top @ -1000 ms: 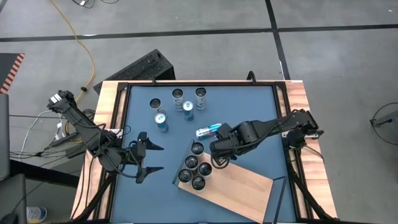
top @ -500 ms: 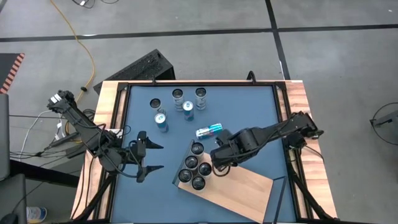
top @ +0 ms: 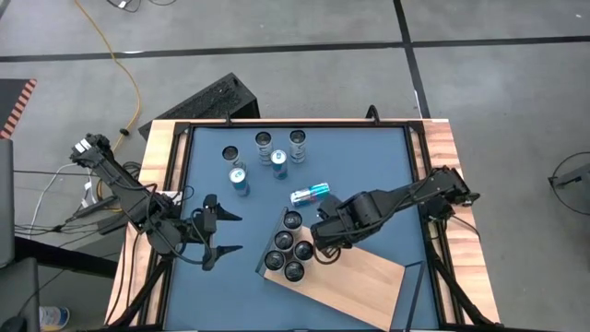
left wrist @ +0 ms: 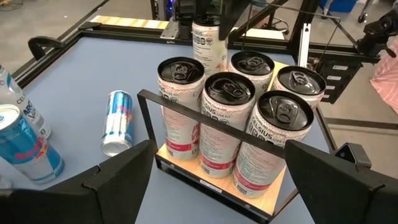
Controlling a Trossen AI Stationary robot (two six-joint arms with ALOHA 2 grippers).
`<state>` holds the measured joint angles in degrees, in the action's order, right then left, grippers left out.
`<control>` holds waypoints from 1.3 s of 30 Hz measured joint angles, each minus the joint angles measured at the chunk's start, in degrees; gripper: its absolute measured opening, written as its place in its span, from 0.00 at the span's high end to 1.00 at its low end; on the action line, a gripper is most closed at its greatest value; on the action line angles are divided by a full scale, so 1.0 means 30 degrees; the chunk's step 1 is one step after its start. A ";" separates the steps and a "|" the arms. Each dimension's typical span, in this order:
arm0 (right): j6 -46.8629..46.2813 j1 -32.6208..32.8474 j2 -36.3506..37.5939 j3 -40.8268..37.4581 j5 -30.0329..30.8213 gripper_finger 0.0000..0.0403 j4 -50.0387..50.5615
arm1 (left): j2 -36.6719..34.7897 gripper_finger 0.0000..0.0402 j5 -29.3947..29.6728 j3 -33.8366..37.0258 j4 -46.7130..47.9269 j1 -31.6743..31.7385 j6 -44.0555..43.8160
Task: Place canned beverage on shelf
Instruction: Put the white yellow soda can aligned with the other white yellow soda can on the shelf
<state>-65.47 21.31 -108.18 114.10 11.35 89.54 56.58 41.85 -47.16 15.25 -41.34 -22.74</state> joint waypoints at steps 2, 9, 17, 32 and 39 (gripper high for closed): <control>-0.0002 0.0008 0.0000 0.0000 -0.0292 0.42 -0.0078 | 0.0000 0.13 0.0000 0.0000 0.0012 -0.0003 0.0000; 0.0005 0.0027 0.0000 0.0000 -0.0373 0.42 -0.0778 | 0.0000 0.13 -0.0007 0.0000 0.0234 -0.0004 0.0007; 0.2130 0.0012 0.0000 0.0000 -0.0357 0.42 -0.1288 | 0.0000 0.13 0.0142 0.0000 0.0249 0.0000 0.0007; 0.2497 -0.0167 0.0007 0.0000 -0.0830 0.41 -0.1550 | 0.0000 0.13 0.0284 0.0000 0.0252 0.0000 0.0015; 0.2655 -0.0150 0.0007 0.0000 -0.1398 0.32 -0.1687 | 0.0000 0.13 0.0284 0.0000 0.0260 -0.0007 0.0015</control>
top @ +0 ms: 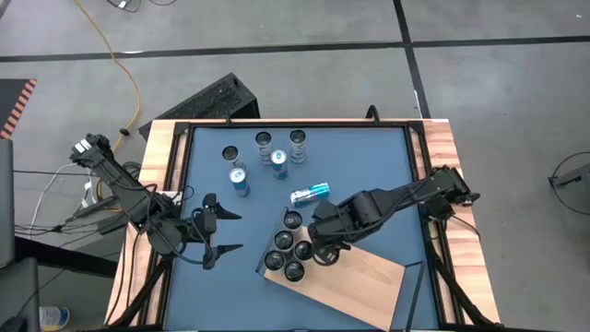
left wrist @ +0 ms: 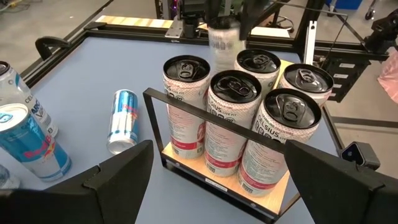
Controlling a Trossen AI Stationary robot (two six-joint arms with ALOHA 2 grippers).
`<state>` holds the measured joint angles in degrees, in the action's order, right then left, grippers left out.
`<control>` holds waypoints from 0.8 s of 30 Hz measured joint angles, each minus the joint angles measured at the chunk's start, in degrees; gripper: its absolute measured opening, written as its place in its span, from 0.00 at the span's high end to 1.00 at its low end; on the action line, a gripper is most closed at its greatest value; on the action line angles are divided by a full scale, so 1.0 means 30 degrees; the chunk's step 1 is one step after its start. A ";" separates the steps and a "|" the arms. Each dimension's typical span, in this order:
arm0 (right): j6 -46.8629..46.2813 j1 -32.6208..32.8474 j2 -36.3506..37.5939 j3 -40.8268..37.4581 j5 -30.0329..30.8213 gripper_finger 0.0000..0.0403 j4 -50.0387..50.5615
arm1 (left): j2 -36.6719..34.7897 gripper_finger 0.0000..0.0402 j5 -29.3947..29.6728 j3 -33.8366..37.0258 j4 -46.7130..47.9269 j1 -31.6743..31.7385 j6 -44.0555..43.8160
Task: Place canned beverage on shelf
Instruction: Put the white yellow soda can aligned with the other white yellow soda can on the shelf
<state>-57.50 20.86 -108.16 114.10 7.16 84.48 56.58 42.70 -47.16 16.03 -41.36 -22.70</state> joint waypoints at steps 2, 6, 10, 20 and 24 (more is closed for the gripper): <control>-0.0003 0.0002 0.0044 0.0000 -0.0002 0.29 -0.0013 | 0.0000 0.13 0.0000 0.0000 0.0000 0.0005 0.0158; 0.0010 0.0002 0.0051 0.0000 0.0007 0.25 0.0002 | 0.0000 0.13 0.0000 0.0000 0.0000 0.0000 0.0386; 0.0050 -0.0012 0.0051 0.0000 0.0015 0.25 0.0077 | 0.0000 0.13 -0.0003 0.0000 0.0007 0.0007 0.0379; -0.0202 -0.0238 0.0093 0.0771 -0.0393 0.25 -0.0425 | 0.0007 0.13 -0.0007 0.0000 0.0000 0.0006 0.0364; 0.0153 0.0275 0.0109 0.1701 -0.0321 0.25 0.0550 | 0.0007 0.13 -0.0007 0.0000 0.0000 0.0007 0.0190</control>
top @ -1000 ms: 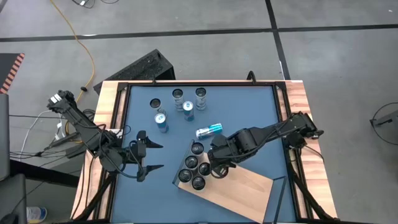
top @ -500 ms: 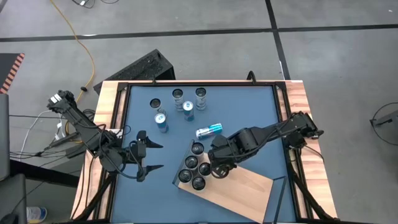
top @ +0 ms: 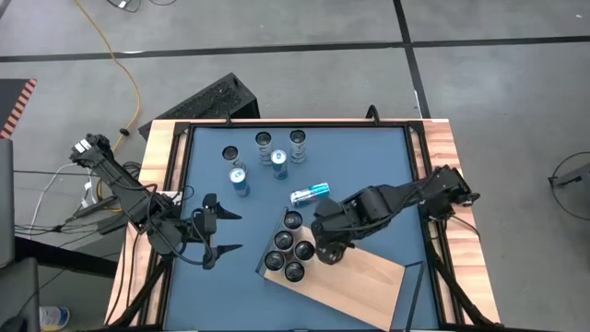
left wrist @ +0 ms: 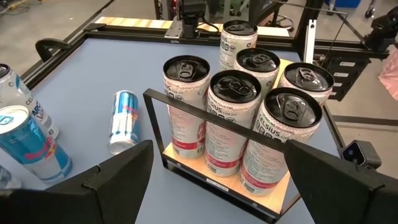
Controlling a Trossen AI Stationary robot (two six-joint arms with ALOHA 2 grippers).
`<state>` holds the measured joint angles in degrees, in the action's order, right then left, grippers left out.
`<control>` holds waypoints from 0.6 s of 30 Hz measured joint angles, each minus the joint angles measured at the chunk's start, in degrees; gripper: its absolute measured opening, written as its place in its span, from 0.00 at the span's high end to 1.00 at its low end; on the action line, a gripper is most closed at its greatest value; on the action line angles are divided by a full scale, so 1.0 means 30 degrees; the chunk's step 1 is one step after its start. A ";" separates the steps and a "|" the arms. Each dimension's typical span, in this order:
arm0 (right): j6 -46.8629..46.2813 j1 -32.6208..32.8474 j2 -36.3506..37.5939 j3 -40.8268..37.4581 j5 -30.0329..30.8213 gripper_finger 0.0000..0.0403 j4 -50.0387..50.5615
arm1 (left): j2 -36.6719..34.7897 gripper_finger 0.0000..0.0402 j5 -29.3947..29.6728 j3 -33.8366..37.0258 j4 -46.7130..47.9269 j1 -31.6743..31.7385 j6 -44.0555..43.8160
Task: Place canned beverage on shelf
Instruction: Put the white yellow soda can aligned with the other white yellow soda can on the shelf
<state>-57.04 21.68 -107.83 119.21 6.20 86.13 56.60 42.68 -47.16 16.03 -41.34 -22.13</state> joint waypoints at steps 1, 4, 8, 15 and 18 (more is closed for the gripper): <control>-0.0226 0.0311 0.0000 0.0202 0.0303 0.25 0.0427 | 0.0000 0.13 -0.0007 0.0000 0.0000 0.0000 -0.0023; -0.1568 0.1885 0.0029 0.0425 0.1935 0.25 0.1375 | 0.0000 0.13 -0.0007 0.0000 0.0000 -0.0007 -0.0036; -0.3470 0.4595 -0.0069 0.0324 0.4527 0.25 0.1203 | 0.0000 0.13 -0.0007 0.0000 -0.0011 -0.0002 -0.0044; -1.1106 0.8737 -0.0716 -0.0550 1.0339 0.26 0.1319 | 0.0000 0.13 -0.0007 0.0000 -0.0017 -0.0003 0.0014; -1.4102 0.9831 -0.1001 -0.2085 1.1325 0.30 0.1280 | 0.0000 0.13 -0.0007 0.0000 -0.0025 0.0000 -0.0021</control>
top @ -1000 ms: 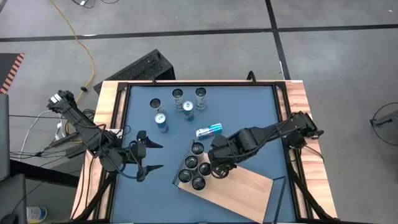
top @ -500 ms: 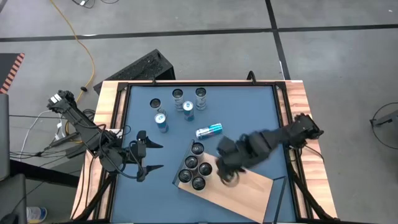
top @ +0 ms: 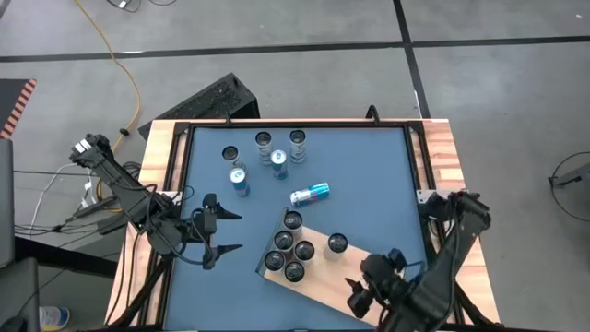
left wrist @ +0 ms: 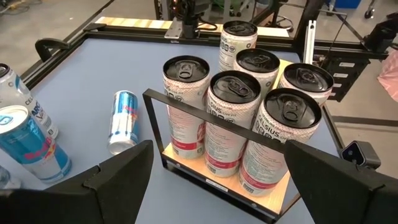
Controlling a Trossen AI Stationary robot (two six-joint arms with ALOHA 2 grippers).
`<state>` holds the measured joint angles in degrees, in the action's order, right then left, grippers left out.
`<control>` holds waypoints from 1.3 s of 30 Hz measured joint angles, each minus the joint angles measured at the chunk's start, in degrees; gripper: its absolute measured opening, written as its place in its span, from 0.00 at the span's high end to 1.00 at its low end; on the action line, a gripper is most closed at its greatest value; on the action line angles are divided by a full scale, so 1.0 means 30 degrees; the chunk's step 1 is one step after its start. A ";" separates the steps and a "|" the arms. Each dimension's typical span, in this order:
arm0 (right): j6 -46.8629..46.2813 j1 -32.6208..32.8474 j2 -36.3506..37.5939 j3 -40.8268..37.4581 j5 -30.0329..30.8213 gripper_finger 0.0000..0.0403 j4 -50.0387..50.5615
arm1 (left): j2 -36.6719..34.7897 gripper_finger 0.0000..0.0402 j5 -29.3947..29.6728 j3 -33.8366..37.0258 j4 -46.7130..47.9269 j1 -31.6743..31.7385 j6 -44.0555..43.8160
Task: Place canned beverage on shelf
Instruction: Put the white yellow soda can aligned with the other white yellow soda can on the shelf
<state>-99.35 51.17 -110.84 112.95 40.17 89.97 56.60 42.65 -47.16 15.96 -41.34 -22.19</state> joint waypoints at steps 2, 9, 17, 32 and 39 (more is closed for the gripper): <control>-0.1690 0.0265 -0.0139 -0.1352 -0.0894 0.35 0.0013 | 0.0000 0.13 -0.0002 0.0000 -0.0004 0.0000 -0.0001; -0.3275 0.0531 -0.0215 -0.4284 -0.1358 0.74 -0.0110 | 0.0000 0.13 0.0000 0.0000 -0.0070 0.0000 -0.0046; -0.4556 0.0824 -0.0208 -0.6131 -0.0617 0.98 -0.0345 | 0.0000 0.13 0.0007 0.0000 -0.0122 -0.0003 -0.0246; -0.4988 0.0672 -0.0186 -0.7458 0.3837 1.00 -0.1186 | 0.0000 0.13 -0.0444 0.0000 -0.0178 -0.0006 -0.0190; -0.3060 0.0643 0.0528 -0.8074 0.3300 1.00 -0.0291 | -0.0007 0.13 -0.1275 0.0000 -0.1972 -0.0007 0.1295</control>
<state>-108.53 53.10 -109.25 88.73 50.07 89.10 56.58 38.83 -47.16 10.04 -41.36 -18.30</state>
